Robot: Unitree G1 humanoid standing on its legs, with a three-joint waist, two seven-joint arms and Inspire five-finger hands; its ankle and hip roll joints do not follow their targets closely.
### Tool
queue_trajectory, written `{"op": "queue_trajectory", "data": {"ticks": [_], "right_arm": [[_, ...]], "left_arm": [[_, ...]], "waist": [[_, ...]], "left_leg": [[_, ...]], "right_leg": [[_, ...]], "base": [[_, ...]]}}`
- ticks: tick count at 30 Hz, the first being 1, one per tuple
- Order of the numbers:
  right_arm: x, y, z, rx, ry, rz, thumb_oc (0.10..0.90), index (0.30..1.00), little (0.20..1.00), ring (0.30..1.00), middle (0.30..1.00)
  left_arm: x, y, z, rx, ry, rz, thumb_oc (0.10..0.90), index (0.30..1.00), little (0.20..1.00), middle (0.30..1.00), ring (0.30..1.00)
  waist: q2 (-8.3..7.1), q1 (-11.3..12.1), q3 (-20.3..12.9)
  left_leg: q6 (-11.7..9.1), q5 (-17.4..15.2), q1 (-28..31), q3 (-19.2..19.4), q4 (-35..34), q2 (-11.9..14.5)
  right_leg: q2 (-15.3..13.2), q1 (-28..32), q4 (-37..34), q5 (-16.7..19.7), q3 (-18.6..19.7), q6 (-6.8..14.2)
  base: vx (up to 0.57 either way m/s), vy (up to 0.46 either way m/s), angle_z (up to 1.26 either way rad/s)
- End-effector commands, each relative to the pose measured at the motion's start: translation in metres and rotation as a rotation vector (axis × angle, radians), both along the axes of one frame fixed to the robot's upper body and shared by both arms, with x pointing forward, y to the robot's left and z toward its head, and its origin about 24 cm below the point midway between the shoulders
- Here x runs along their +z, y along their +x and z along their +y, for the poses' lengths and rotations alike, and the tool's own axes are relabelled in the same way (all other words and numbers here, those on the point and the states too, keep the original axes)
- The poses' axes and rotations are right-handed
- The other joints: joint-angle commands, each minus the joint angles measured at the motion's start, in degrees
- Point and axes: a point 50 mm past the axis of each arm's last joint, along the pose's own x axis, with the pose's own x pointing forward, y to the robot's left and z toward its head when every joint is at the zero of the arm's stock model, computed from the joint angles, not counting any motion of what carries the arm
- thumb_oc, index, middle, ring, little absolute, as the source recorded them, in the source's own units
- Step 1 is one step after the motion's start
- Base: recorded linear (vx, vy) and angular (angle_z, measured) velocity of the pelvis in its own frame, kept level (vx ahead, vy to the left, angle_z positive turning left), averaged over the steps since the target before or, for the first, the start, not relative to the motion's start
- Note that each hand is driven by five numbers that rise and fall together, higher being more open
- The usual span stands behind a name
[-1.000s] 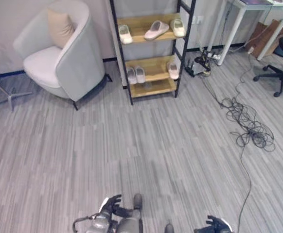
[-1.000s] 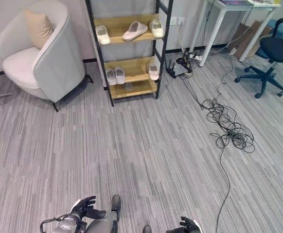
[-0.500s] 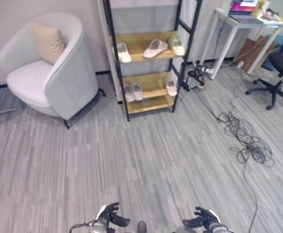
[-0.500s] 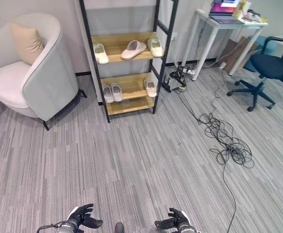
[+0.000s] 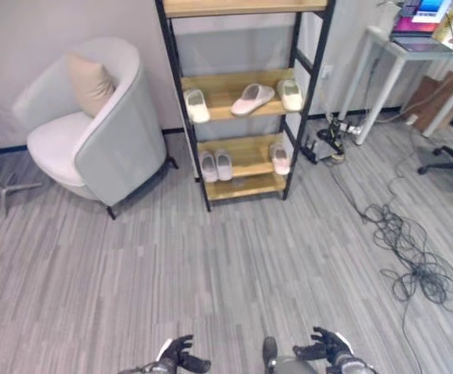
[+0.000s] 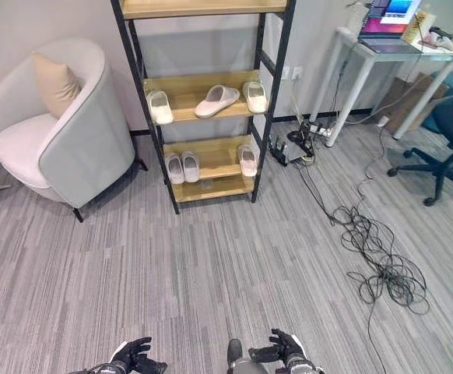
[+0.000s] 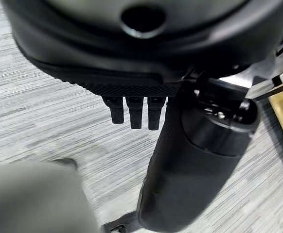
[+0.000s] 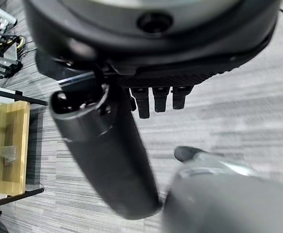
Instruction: Arrange the slippers neatly on the shoe rack.
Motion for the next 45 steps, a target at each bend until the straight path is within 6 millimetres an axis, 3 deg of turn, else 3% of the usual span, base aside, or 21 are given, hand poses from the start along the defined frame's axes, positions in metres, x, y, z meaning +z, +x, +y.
{"op": "queue_trajectory", "data": {"ticks": [1, 3, 4, 6, 8, 9, 11, 16, 18, 21, 23, 25, 28, 29, 33, 36, 38, 39, 43, 44, 45], "right_arm": [[0.005, -0.006, -0.024, -0.027, -0.062, -0.008, 0.800, 0.900, 0.900, 0.900, 0.900], [0.005, -0.007, -0.025, -0.031, -0.062, -0.005, 0.800, 0.900, 0.900, 0.900, 0.900], [0.004, -0.007, -0.024, -0.031, -0.057, -0.006, 0.800, 0.900, 0.900, 0.900, 0.900], [0.004, -0.007, -0.023, -0.029, -0.055, -0.008, 0.800, 0.900, 0.900, 0.900, 0.900], [0.004, -0.007, -0.022, -0.027, -0.052, -0.006, 0.800, 0.900, 0.900, 0.900, 0.900], [0.003, -0.007, -0.021, -0.027, -0.053, -0.005, 0.800, 0.900, 0.900, 0.900, 0.900], [0.003, -0.008, -0.020, -0.029, -0.051, -0.005, 0.800, 0.900, 0.900, 0.900, 0.900], [-0.001, -0.016, -0.015, -0.017, -0.040, 0.025, 0.800, 0.900, 0.900, 0.900, 0.900], [-0.002, -0.017, -0.012, 0.002, -0.035, 0.036, 0.800, 0.900, 0.900, 0.900, 0.900], [-0.001, -0.009, -0.007, 0.028, -0.015, 0.020, 0.800, 0.900, 0.900, 0.900, 0.900], [0.000, -0.005, -0.006, 0.034, -0.016, 0.008, 0.800, 0.900, 0.900, 0.900, 0.900], [0.000, -0.006, -0.005, 0.034, -0.016, 0.007, 0.800, 0.900, 0.900, 0.900, 0.900], [0.000, -0.008, -0.008, 0.021, -0.022, 0.018, 0.800, 0.900, 0.900, 0.900, 0.900], [0.000, -0.008, -0.009, 0.021, -0.022, 0.018, 0.800, 0.900, 0.900, 0.900, 0.900], [0.002, -0.003, -0.010, 0.031, -0.026, 0.007, 0.800, 0.900, 0.900, 0.900, 0.900], [0.001, -0.006, -0.011, 0.030, -0.026, 0.016, 0.800, 0.900, 0.900, 0.900, 0.900], [0.000, -0.010, -0.010, 0.030, -0.018, 0.022, 0.800, 0.900, 0.900, 0.900, 0.900], [0.000, -0.011, -0.012, 0.024, -0.019, 0.022, 0.800, 0.900, 0.900, 0.900, 0.900], [0.000, -0.011, -0.012, 0.024, -0.019, 0.022, 0.800, 0.900, 0.900, 0.900, 0.900], [0.001, -0.010, -0.013, 0.023, -0.022, 0.011, 0.800, 0.900, 0.900, 0.900, 0.900], [0.004, -0.007, -0.016, 0.010, -0.029, -0.011, 0.800, 0.900, 0.900, 0.900, 0.900]], "left_arm": [[0.012, 0.028, -0.010, -0.025, -0.033, -0.126, 0.800, 0.900, 0.900, 0.900, 0.900], [0.012, 0.028, -0.011, -0.037, -0.032, -0.126, 0.800, 0.900, 0.900, 0.900, 0.900], [0.011, 0.027, -0.011, -0.041, -0.032, -0.124, 0.800, 0.900, 0.900, 0.900, 0.900], [0.011, 0.026, -0.012, -0.046, -0.034, -0.118, 0.800, 0.900, 0.900, 0.900, 0.900], [0.010, 0.023, -0.012, -0.045, -0.035, -0.112, 0.800, 0.900, 0.900, 0.900, 0.900], [0.009, 0.022, -0.011, -0.044, -0.035, -0.111, 0.800, 0.900, 0.900, 0.900, 0.900], [0.009, 0.019, -0.011, -0.039, -0.036, -0.104, 0.800, 0.900, 0.900, 0.900, 0.900], [0.003, 0.004, -0.005, -0.002, -0.038, -0.056, 0.800, 0.900, 0.900, 0.900, 0.900], [0.002, 0.001, -0.005, 0.006, -0.041, -0.048, 0.800, 0.900, 0.900, 0.900, 0.900], [0.005, 0.008, -0.003, -0.002, -0.043, -0.066, 0.800, 0.900, 0.900, 0.900, 0.900], [0.008, 0.014, -0.002, -0.023, -0.034, -0.084, 0.800, 0.900, 0.900, 0.900, 0.900], [0.009, 0.018, -0.002, -0.024, -0.032, -0.094, 0.800, 0.900, 0.900, 0.900, 0.900], [0.010, 0.022, -0.004, -0.021, -0.042, -0.109, 0.800, 0.900, 0.900, 0.900, 0.900], [0.010, 0.022, -0.004, -0.020, -0.042, -0.109, 0.800, 0.900, 0.900, 0.900, 0.900], [0.008, 0.018, -0.005, -0.007, -0.041, -0.093, 0.800, 0.900, 0.900, 0.900, 0.900], [0.006, 0.015, -0.006, -0.010, -0.046, -0.079, 0.800, 0.900, 0.900, 0.900, 0.900], [0.004, 0.010, -0.007, -0.020, -0.045, -0.064, 0.800, 0.900, 0.900, 0.900, 0.900], [0.004, 0.009, -0.008, -0.026, -0.045, -0.059, 0.800, 0.900, 0.900, 0.900, 0.900], [0.004, 0.009, -0.008, -0.026, -0.045, -0.059, 0.800, 0.900, 0.900, 0.900, 0.900], [0.004, 0.009, -0.008, -0.028, -0.046, -0.058, 0.800, 0.900, 0.900, 0.900, 0.900], [0.005, 0.012, -0.010, -0.036, -0.046, -0.066, 0.800, 0.900, 0.900, 0.900, 0.900]], "waist": [[-1.54, -0.64, 2.86], [-1.81, 0.19, 3.02], [-1.99, 0.91, 2.86], [-1.97, 1.47, 3.01], [-1.20, 2.70, 3.10], [-0.39, 3.62, 2.93], [-0.18, 4.68, 3.14], [-1.27, 5.63, 0.88], [-1.87, 6.33, -0.11], [-2.17, 5.88, 0.36], [-1.00, 5.15, 0.93], [0.44, 4.48, 1.26], [0.59, 2.17, 1.60], [0.61, 1.98, 1.87], [-0.60, -0.20, 2.21], [-0.70, -0.59, 2.12], [-0.59, -0.68, 1.26], [-0.36, -0.76, 0.97], [-0.36, -0.78, 0.97], [-0.28, -0.43, 0.90], [-0.59, -0.25, 1.84]], "left_leg": [[2.93, 7.21, 0.23, 5.36, 0.88, 0.23], [3.97, 4.75, -2.91, 7.62, -0.74, 0.11], [4.66, 2.92, -5.93, 9.21, -5.14, -0.50], [5.01, 2.16, -7.41, 10.08, -8.50, -0.78], [4.77, 4.90, -9.24, 10.53, -16.20, -0.95], [4.38, 8.27, -11.18, 10.09, -19.66, -0.74], [4.01, 11.24, -12.86, 10.45, -23.90, -1.09], [5.60, 10.83, -11.29, 10.87, -24.16, -2.66], [6.84, 9.03, -10.17, 11.53, -23.24, -3.58], [9.36, 6.17, -7.07, 11.52, -22.67, -4.80], [10.37, 4.40, -4.25, 11.41, -22.84, -4.41], [10.72, 2.98, -1.15, 10.64, -23.79, -4.03], [10.11, 0.71, 3.55, 7.52, -25.38, -5.24], [10.09, 0.59, 3.89, 7.32, -25.38, -5.23], [9.23, -2.28, 8.46, 4.11, -26.24, -6.85], [8.71, -4.34, 11.04, 2.75, -26.30, -6.70], [8.09, -5.23, 11.96, 2.05, -25.67, -6.35], [7.19, -4.94, 11.80, 1.81, -24.37, -5.85], [7.19, -4.95, 11.80, 1.80, -24.36, -5.84], [5.05, -2.16, 10.19, 2.13, -19.69, -5.06], [2.80, 1.37, 5.71, 3.75, -10.35, -3.15]], "right_leg": [[-0.58, 2.31, 1.79, -5.10, 1.23, 3.71], [-0.24, 5.06, 0.66, -6.34, 1.40, 3.67], [-0.11, 6.69, -0.12, -7.47, 1.34, 4.04], [0.09, 8.17, -0.59, -8.48, 1.48, 4.48], [1.20, 10.24, -0.68, -10.12, 2.27, 4.83], [2.44, 11.75, -0.99, -10.86, 2.94, 4.93], [3.13, 14.40, -1.01, -12.08, 4.24, 4.98], [2.28, 17.28, 1.02, -13.42, 6.74, 6.10], [0.44, 16.26, 5.48, -11.25, 6.28, 8.65], [-1.73, 10.13, 19.86, -1.31, 6.64, 12.93], [-2.67, 6.29, 26.52, 0.82, 4.33, 13.60], [-3.88, 2.15, 29.25, -0.46, 1.02, 12.22], [-3.76, -2.75, 20.05, -5.67, -2.15, 9.61], [-3.78, -2.33, 20.05, -5.84, -2.35, 9.60], [-2.86, -6.59, 4.88, -1.59, -0.02, 10.10], [-2.61, -6.01, 2.55, -0.28, 0.77, 10.45], [-2.35, -4.96, 2.67, -0.03, 0.82, 9.45], [-2.12, -4.29, 2.53, -0.15, 0.48, 8.91], [-2.12, -4.29, 2.52, -0.15, 0.47, 8.90], [-1.68, -2.11, 1.47, -0.62, 0.00, 8.11], [-1.44, 0.95, 0.24, -1.65, -0.20, 6.77]], "base": [[0.24, -0.147, -0.05], [0.33, -0.116, 0.04], [0.29, -0.060, 0.17], [0.25, -0.002, 0.23], [0.34, 0.033, -0.01], [0.38, 0.036, -0.14], [0.36, 0.036, -0.14], [0.33, 0.095, -0.45], [0.25, 0.127, -0.50], [0.22, 0.113, -0.47], [0.20, 0.102, 0.03], [0.27, 0.084, 0.15], [0.36, -0.033, 0.38], [0.34, -0.115, 0.61], [0.34, -0.129, 0.31], [0.30, -0.143, 0.25], [0.28, -0.163, 0.54], [0.17, -0.101, 0.41], [0.04, -0.044, 0.15], [0.15, -0.219, -0.07], [0.27, -0.388, 0.08]]}}
